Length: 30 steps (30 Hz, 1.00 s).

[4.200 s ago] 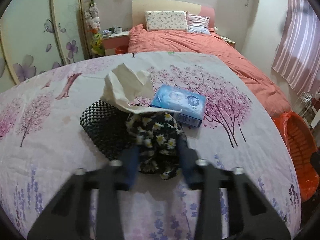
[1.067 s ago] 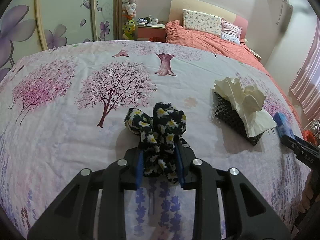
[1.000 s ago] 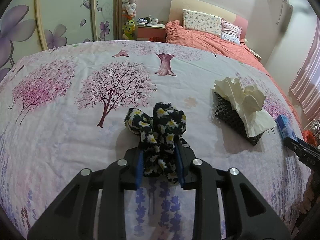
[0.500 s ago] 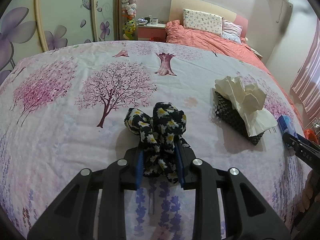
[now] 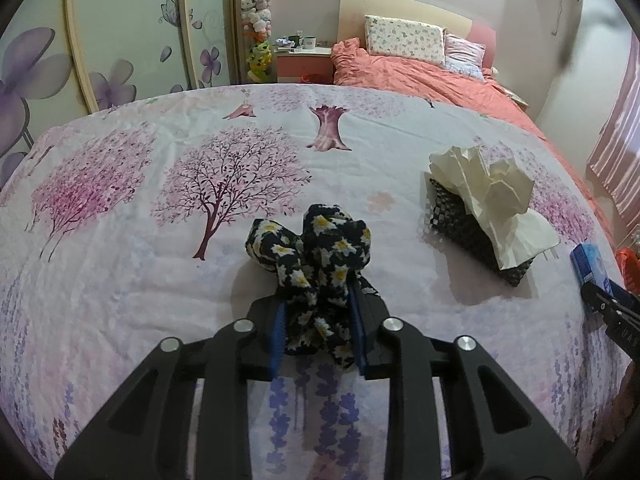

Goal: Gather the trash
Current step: 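Close the right tool on the blue Vinda tissue packet while the left tool holds the floral cloth, then carry the floral cloth in the left tool and tissue packet in the right to the basket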

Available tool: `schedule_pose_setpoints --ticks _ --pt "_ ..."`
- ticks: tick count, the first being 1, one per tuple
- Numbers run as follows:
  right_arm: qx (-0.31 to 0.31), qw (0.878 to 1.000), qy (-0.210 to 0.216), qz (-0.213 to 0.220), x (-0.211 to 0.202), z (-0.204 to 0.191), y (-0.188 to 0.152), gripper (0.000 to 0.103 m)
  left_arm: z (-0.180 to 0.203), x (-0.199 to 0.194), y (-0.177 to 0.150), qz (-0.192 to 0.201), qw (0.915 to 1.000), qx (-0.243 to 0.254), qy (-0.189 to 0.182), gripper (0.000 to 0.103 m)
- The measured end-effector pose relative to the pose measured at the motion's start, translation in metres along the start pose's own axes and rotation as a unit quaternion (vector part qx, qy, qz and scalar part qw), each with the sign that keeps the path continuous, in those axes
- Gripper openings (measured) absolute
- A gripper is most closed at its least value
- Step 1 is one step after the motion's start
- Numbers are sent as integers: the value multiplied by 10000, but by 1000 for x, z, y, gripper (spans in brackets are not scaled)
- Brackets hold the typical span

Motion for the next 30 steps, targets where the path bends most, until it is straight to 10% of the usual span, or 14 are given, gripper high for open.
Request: schedule_pose_setpoints --ticks 30 --pt "301 9927 341 1119 -113 46 -33 52 98 -115 -8 1017 9891 805 -700 17"
Point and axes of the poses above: each gripper's, at about its wrist camera, not at the fingertips, and x roughly the way its jaws point, z to its right, y to its top, the point moved 2 cm from there along x, roughly the way its jaws point, and after that the axes turned 11 degrees about -z, right-handed, at the moved point
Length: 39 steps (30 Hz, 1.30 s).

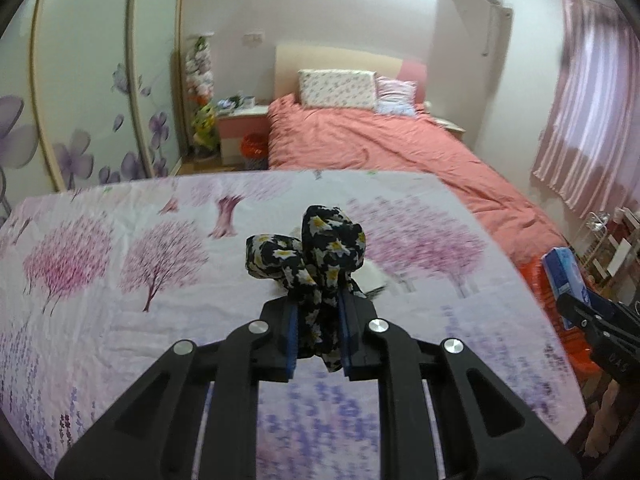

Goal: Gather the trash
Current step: 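Carry the floral cloth in the left tool and tissue packet in the right to the basket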

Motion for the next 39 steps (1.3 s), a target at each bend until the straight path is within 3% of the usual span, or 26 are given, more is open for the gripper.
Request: schedule_pose_setpoints --ticks 10,20,32,39 --pt "377 9981 -122 474 -43 35 -9 52 71 -31 4 236 9969 458 -592 17" --pt "849 9932 -372 710 -60 84 -18 52 162 -43 2 321 9861 1049 -1250 17" --pt "1508 9830 -678 803 -59 152 -26 52 270 -11 -16 -96 9666 1620 -1985 17" --pt "1829 9777 -665 791 -48 184 -29 52 318 21 -24 -359 9556 1912 -2213 17"
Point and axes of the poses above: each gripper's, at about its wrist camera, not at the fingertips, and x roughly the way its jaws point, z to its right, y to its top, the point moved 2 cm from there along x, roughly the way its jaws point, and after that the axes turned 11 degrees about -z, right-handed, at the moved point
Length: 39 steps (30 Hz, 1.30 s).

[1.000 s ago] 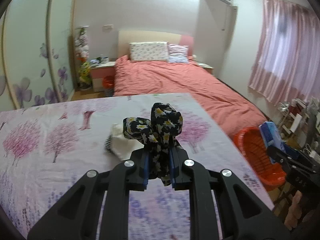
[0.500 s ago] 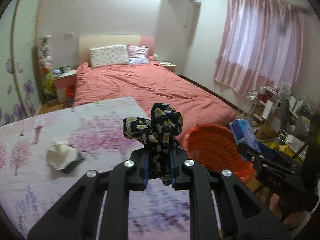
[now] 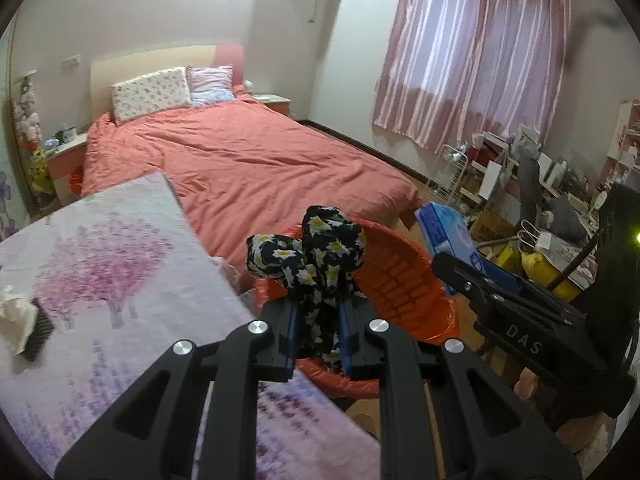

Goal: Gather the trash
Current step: 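Carry the floral cloth in the left tool and tissue packet in the right to the basket, then open both tools over the orange basket to drop the cloth and packet, then return the left tool to the bed and grasp the crumpled white tissue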

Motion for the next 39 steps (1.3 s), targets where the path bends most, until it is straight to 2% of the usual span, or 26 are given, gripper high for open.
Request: schedule_pose_setpoints --ticks 4,8,10,12,15,17,24,31,36,39 --pt "101 9999 16 -16 8 12 2 52 10 26 5 -160 9998 52 -97 18" --pt "219 9997 60 -46 18 23 4 53 12 49 7 -330 9994 4 -123 24" --pt "276 9995 87 -84 22 27 6 53 11 61 8 -419 9991 6 -93 28" --pt "316 9994 65 -136 28 30 7 55 9 72 7 -524 9986 -18 -55 37" --pt "305 9993 20 -227 34 30 4 64 1 79 6 -618 9980 -99 23 45" --pt "347 9990 -3 -268 35 33 1 65 -4 80 4 -641 9978 -126 64 50" --pt "415 9984 -72 -367 33 34 -4 65 -24 67 -6 -614 9968 -184 487 55" --pt "247 9988 -46 -428 29 19 -5 65 -51 41 -18 -504 9943 -292 892 58" --pt "84 9987 15 -506 29 2 -9 65 -87 17 -32 -399 9898 -451 1290 61" --pt "-32 9984 51 -556 30 -9 -12 65 -117 -1 -41 -324 9850 -719 1537 64"
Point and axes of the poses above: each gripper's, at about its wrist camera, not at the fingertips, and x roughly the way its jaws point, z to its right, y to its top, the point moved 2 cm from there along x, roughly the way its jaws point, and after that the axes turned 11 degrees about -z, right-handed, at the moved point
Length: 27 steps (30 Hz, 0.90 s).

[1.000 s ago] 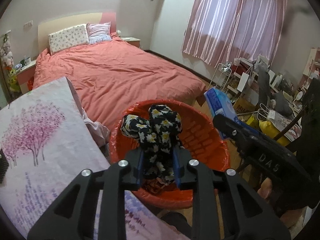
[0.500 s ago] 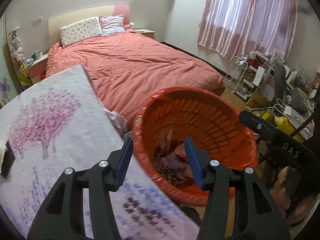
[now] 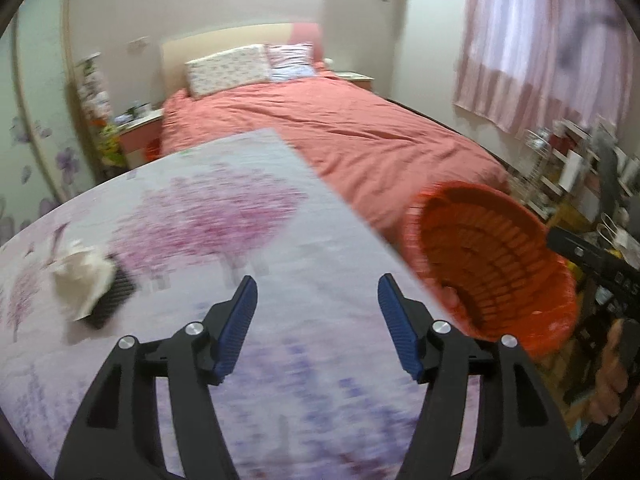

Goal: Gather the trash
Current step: 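Return the left tool to the bed and grasp the crumpled white tissue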

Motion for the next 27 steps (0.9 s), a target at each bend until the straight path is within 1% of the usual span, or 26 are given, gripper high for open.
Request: schedule_pose_setpoints --ticks 2,4,5,7,8,10,11,14,18,21,25,27 --pt "-99 9999 27 -47 1 -11 -3 65 -26 -4 -2 37 9996 -224 190 66" --pt "-195 9997 63 -90 3 -21 -5 65 -62 -9 -6 95 9973 -516 504 67" --pt "-258 9996 79 -115 3 -27 -7 65 -74 -10 -8 105 9961 -619 613 67" --pt "-398 9990 121 -175 6 -39 -10 65 -106 -13 -12 120 9921 -901 868 67" --pt "-451 9987 131 -195 7 -44 -11 65 -127 -15 -14 141 9883 -1088 1058 67" --pt "-577 9979 154 -241 9 -54 -14 66 -154 -16 -15 162 9828 -1325 1272 67" --pt "-614 9976 165 -258 11 -57 -15 66 -168 -15 -15 153 9803 -1448 1335 67" --pt "-712 9967 211 -342 17 -70 -16 66 -196 -9 -15 87 9768 -1673 1336 67" --pt "-839 9952 265 -438 23 -87 -19 66 -205 5 -8 6 9768 -1679 1331 64" --pt "-979 9935 300 -490 28 -103 -22 66 -205 13 -5 -47 9781 -1699 1203 63" --pt "-1165 9911 328 -561 32 -119 -26 66 -205 21 -1 -79 9789 -1616 1249 63" --pt "-1227 9901 327 -600 34 -124 -28 66 -204 26 2 -105 9787 -1551 1344 63"
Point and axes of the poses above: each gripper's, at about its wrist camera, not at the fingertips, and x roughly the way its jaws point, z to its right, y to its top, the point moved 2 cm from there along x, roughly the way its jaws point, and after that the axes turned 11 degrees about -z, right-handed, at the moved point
